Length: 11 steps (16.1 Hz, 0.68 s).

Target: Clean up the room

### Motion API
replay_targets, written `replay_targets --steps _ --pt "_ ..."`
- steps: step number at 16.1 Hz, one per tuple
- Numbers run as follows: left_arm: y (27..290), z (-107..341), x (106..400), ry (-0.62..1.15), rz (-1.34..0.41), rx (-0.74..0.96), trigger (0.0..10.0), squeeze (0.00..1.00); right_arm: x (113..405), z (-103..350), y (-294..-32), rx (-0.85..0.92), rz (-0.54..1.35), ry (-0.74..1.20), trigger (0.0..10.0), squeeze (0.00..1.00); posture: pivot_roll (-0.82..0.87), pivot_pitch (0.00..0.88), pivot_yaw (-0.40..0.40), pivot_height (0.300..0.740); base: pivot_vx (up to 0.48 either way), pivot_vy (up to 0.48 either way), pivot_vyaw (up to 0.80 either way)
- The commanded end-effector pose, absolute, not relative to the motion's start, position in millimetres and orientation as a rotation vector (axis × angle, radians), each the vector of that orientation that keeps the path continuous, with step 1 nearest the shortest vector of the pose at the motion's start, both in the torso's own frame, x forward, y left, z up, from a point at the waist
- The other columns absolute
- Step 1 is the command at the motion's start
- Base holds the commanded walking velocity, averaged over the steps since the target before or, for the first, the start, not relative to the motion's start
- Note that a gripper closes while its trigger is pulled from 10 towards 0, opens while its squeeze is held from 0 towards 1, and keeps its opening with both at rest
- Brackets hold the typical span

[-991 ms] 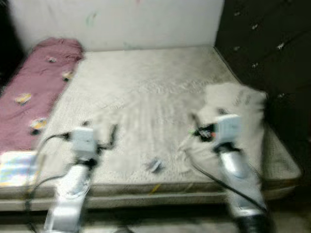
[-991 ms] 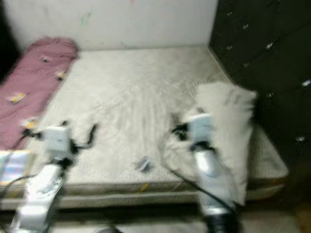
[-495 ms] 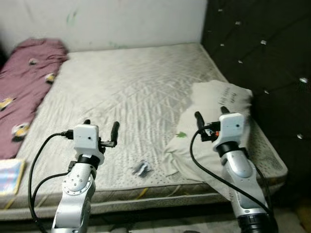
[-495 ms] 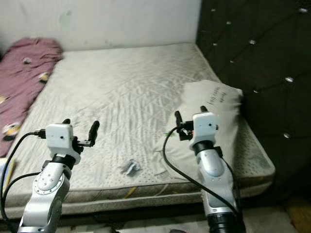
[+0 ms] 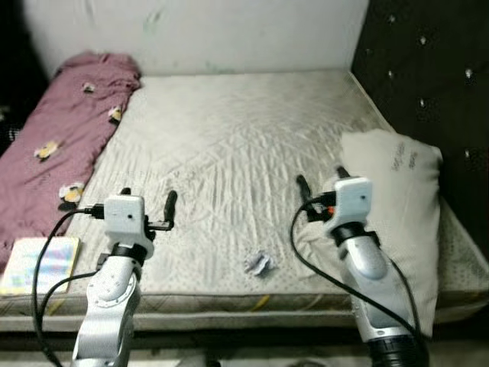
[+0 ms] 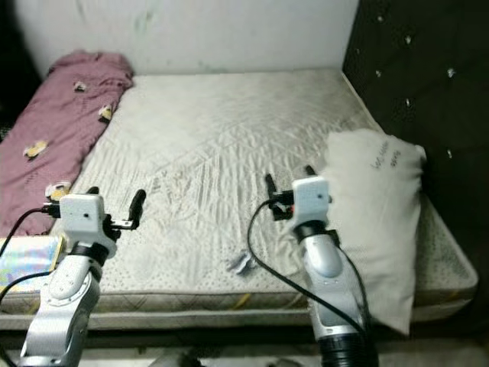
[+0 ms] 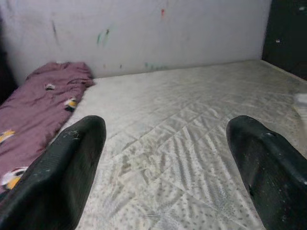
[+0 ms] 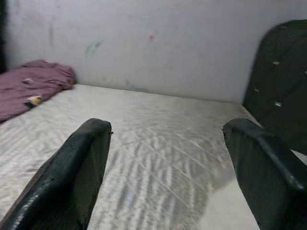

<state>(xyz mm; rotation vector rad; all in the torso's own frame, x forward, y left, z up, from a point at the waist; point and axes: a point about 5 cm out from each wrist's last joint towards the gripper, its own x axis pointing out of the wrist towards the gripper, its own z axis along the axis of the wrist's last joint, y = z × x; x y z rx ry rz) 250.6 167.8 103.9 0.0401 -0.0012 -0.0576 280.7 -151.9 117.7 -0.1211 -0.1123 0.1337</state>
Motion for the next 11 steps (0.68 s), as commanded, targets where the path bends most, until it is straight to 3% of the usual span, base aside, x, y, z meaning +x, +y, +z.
replay_targets --steps 1,2,9,11 --pt "167 103 250 0.007 -0.071 0.040 10.0 0.00 281 119 -158 -0.115 0.101 -0.118 10.0 0.00 -0.02 0.000 0.035 0.740 0.000 0.476 0.00" --pt "167 103 251 0.006 -0.074 0.043 10.0 0.00 282 120 -158 -0.113 0.094 -0.120 10.0 0.00 -0.02 0.000 0.035 0.740 0.000 0.476 0.00" --pt "176 99 260 0.041 -0.045 -0.016 10.0 0.00 285 122 -157 -0.114 0.093 -0.127 10.0 0.00 -0.03 0.000 0.029 0.740 0.000 0.000 0.00" --pt "181 99 264 0.033 -0.041 0.043 10.0 0.00 285 123 -159 -0.118 0.074 -0.127 10.0 0.00 -0.03 0.000 0.028 0.740 0.000 0.000 0.00"
